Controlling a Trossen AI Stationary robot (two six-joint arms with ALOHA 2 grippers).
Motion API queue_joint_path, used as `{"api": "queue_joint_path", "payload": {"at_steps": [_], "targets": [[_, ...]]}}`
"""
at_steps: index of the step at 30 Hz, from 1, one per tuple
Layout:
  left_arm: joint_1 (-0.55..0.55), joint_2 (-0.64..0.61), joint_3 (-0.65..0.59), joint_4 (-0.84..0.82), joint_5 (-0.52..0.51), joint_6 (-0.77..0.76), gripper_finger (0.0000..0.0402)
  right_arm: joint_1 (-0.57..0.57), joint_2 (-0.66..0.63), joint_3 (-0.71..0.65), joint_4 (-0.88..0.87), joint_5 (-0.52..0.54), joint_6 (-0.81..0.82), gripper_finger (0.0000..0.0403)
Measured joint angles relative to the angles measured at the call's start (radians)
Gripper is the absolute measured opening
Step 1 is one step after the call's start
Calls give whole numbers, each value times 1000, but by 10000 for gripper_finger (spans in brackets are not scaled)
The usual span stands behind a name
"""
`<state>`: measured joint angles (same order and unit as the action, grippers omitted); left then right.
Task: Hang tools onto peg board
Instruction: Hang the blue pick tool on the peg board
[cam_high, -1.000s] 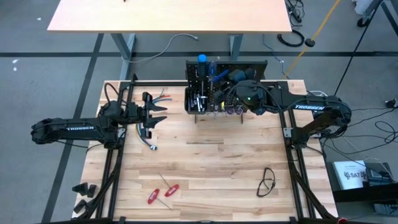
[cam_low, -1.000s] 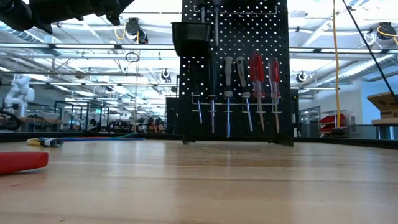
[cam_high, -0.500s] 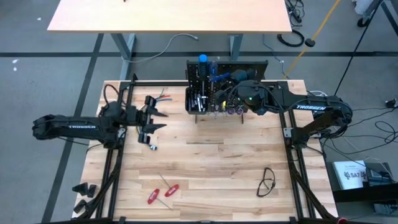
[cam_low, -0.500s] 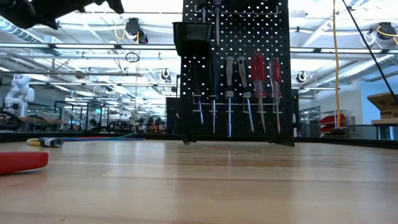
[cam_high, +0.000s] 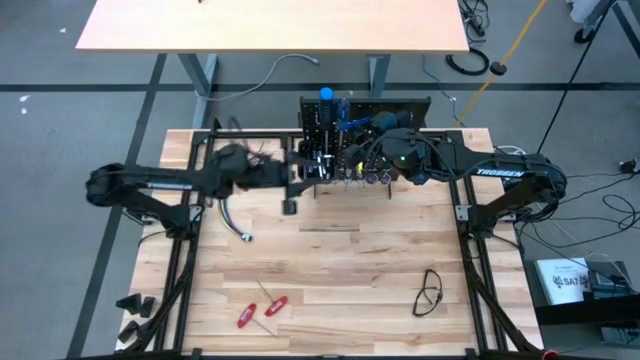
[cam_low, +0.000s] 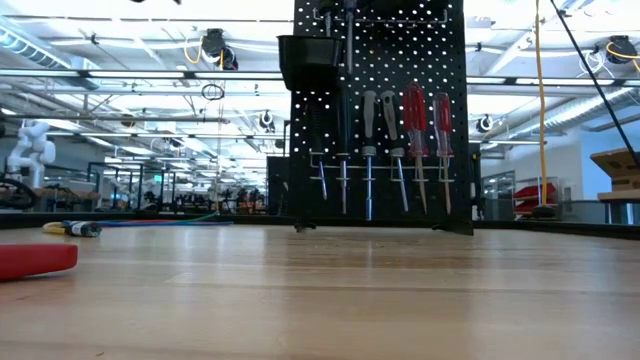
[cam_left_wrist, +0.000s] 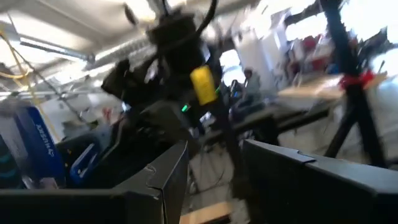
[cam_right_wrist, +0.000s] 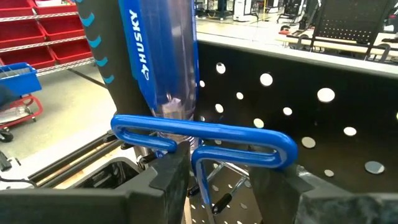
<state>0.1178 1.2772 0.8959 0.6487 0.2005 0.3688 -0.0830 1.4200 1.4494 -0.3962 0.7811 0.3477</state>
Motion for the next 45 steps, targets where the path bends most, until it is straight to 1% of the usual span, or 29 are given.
{"api": "queue_joint_path", "payload": {"at_steps": [3, 7, 11, 14, 17, 21, 24, 33, 37, 41, 45], "targets": [[40, 79, 82, -44, 1, 24, 160, 0, 0, 0, 0, 0, 0, 148], [88, 144, 133, -55, 0, 40, 159, 0, 0, 0, 0, -3, 0, 148], [112, 162, 165, -40, 29, 62, 160, -1, -1, 0, 0, -14, 0, 148], [121, 172, 180, -28, 32, 65, 160, -1, -1, 0, 0, -16, -2, 148], [126, 190, 211, -35, 34, 65, 159, -1, -1, 0, 0, -17, -6, 148], [131, 234, 253, -85, 36, 83, 160, -1, -1, 0, 0, -19, -8, 148], [137, 260, 261, -93, 34, 83, 160, -1, -1, 0, 1, -20, -8, 148], [144, 261, 266, -62, 29, 83, 160, 0, -1, 0, 1, -21, -17, 148], [142, 260, 266, -50, -40, 75, 160, 0, 0, 0, 2, -21, -19, 148], [134, 260, 266, -51, -87, 62, 160, 0, 0, 0, 3, -22, -19, 148], [134, 260, 265, -48, -98, 58, 160, 0, 0, 0, 3, -21, -23, 148]]}}
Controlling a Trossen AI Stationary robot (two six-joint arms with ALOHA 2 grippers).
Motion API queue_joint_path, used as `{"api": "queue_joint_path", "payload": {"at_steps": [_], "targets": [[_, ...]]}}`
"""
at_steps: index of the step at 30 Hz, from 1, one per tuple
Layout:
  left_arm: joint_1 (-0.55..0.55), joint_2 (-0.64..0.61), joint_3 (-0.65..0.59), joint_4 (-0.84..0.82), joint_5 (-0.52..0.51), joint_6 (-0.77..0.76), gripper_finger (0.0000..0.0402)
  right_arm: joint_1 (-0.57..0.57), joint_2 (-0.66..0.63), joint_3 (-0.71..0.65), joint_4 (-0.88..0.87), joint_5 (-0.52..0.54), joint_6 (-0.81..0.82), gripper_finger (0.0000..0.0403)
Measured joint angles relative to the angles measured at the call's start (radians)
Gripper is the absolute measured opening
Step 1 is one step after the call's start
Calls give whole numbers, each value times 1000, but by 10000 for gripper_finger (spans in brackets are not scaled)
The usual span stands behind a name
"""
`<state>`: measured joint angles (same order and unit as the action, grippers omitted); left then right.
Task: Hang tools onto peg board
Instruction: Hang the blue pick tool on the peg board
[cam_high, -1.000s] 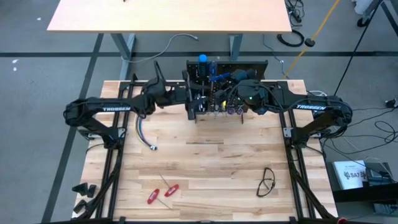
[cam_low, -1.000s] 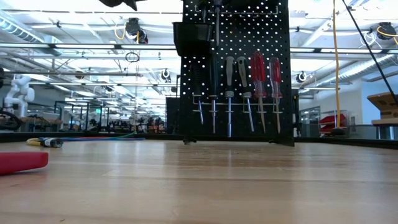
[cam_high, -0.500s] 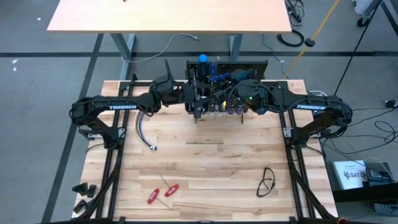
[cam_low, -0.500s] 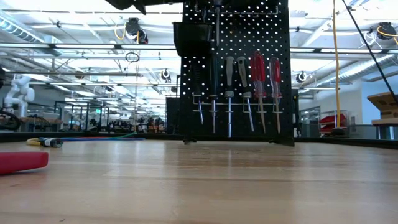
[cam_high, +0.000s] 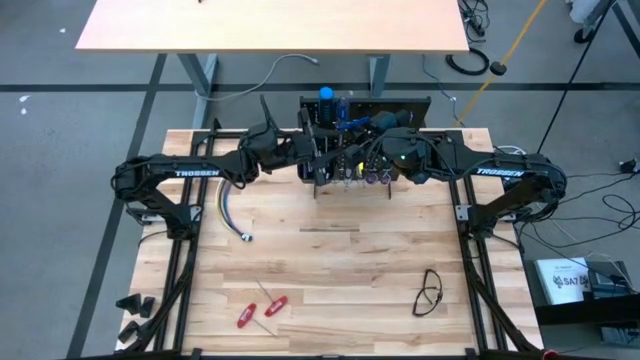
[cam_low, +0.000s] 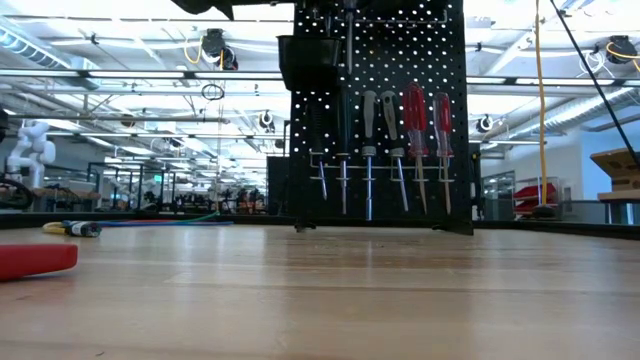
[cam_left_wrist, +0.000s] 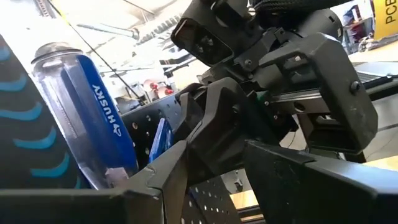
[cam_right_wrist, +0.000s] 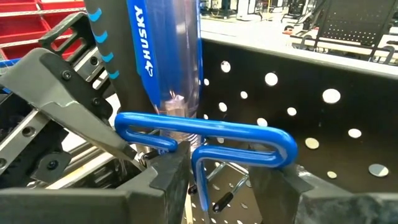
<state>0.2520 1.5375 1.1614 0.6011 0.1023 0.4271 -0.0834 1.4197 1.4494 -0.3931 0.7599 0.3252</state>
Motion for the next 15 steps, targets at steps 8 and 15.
{"api": "queue_joint_path", "payload": {"at_steps": [8, 15], "targets": [[-9, 0, 0, 11, -9, -2, 160, 20, 0, 0, -7, 2, -27, 148], [-13, 0, 0, 11, -8, -2, 160, 26, 0, 0, -6, 17, -32, 148]]}}
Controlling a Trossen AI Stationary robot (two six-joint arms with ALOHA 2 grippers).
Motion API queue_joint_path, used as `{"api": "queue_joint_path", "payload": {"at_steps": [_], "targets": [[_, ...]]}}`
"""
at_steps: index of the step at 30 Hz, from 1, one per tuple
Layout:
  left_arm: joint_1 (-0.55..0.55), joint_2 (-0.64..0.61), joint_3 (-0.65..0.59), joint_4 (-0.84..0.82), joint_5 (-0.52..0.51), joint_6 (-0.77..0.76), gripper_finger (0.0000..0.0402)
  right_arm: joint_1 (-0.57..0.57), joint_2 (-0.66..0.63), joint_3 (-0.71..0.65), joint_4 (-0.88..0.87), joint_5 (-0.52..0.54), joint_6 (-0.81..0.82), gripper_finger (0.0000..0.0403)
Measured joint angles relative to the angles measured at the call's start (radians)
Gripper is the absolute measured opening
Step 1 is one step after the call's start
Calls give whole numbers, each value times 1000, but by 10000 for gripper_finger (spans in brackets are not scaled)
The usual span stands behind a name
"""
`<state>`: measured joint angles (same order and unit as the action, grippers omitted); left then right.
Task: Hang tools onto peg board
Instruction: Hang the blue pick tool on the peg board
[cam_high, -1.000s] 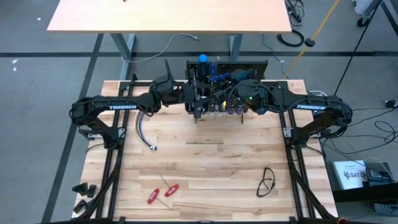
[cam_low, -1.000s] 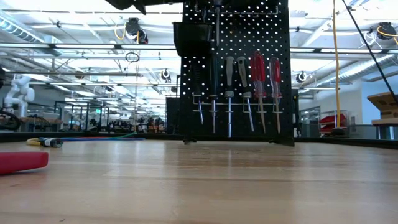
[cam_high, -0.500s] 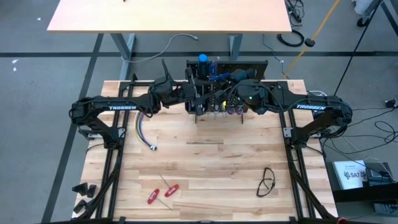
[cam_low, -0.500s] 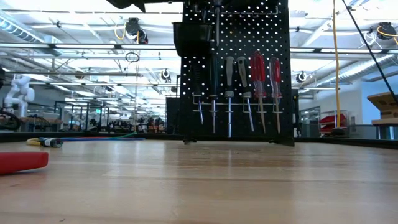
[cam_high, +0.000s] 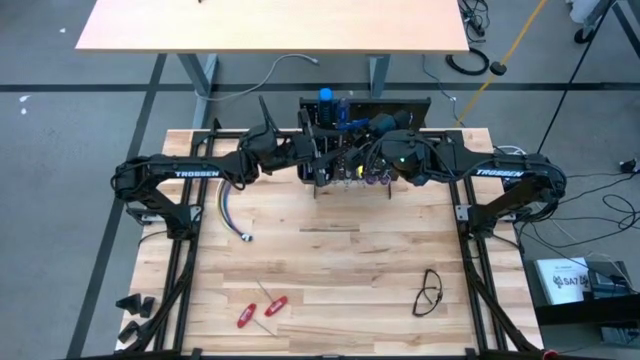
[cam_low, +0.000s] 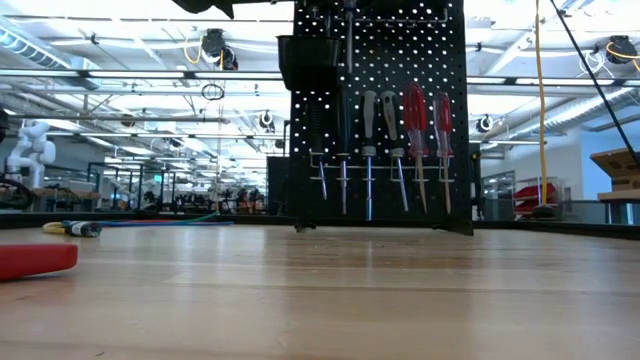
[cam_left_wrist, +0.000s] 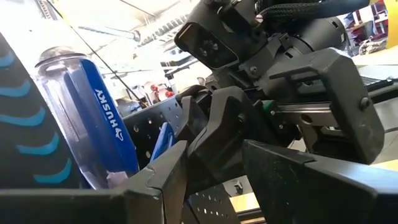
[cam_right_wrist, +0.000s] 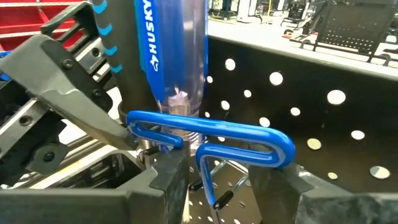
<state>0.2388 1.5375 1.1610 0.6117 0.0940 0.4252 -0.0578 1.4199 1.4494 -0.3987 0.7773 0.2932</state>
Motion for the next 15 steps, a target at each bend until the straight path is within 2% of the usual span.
{"api": "queue_joint_path", "payload": {"at_steps": [15], "targets": [[-5, -1, 0, -29, -59, 1, 160, 29, -3, -1, -1, 9, -17, 148]]}}
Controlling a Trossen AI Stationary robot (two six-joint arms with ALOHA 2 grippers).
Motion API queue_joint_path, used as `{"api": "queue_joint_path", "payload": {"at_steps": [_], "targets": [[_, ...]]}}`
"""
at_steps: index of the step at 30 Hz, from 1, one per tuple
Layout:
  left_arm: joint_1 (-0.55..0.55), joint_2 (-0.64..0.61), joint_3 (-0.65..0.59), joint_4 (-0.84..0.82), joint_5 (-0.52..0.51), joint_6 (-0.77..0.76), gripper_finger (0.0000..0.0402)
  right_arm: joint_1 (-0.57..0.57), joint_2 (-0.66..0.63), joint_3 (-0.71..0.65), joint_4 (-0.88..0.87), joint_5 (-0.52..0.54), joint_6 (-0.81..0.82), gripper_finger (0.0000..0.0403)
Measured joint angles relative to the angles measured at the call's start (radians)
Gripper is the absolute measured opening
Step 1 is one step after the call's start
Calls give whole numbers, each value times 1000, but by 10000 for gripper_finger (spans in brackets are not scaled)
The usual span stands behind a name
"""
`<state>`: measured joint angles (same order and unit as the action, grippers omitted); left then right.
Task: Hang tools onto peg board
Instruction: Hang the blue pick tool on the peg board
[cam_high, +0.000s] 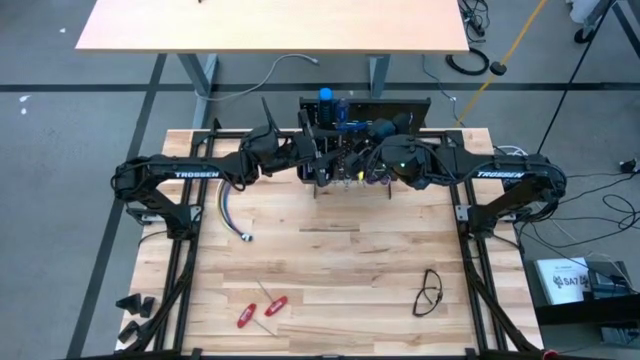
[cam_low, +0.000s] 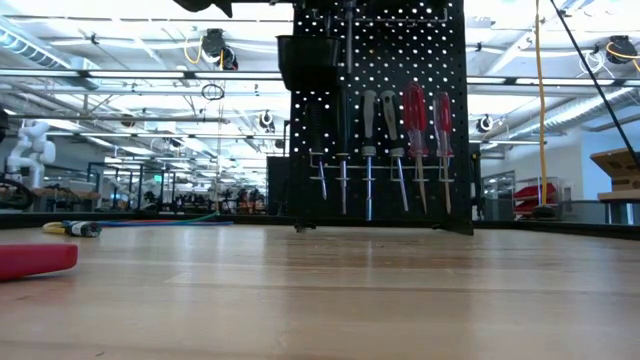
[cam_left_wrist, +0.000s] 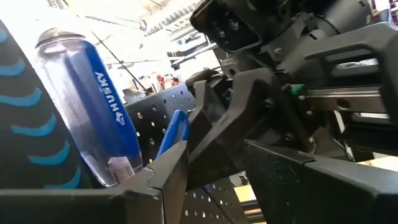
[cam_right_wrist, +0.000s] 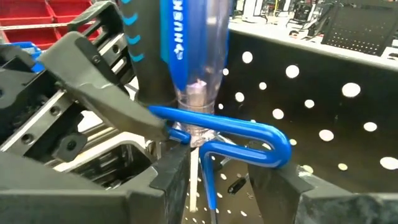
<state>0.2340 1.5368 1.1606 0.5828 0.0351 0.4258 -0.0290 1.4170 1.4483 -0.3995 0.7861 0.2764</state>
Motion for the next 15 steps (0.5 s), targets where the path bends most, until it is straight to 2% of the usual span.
{"api": "queue_joint_path", "payload": {"at_steps": [15], "targets": [[0, 0, 0, -14, -14, 2, 160, 12, 1, 0, 22, 69, -31, 148]]}}
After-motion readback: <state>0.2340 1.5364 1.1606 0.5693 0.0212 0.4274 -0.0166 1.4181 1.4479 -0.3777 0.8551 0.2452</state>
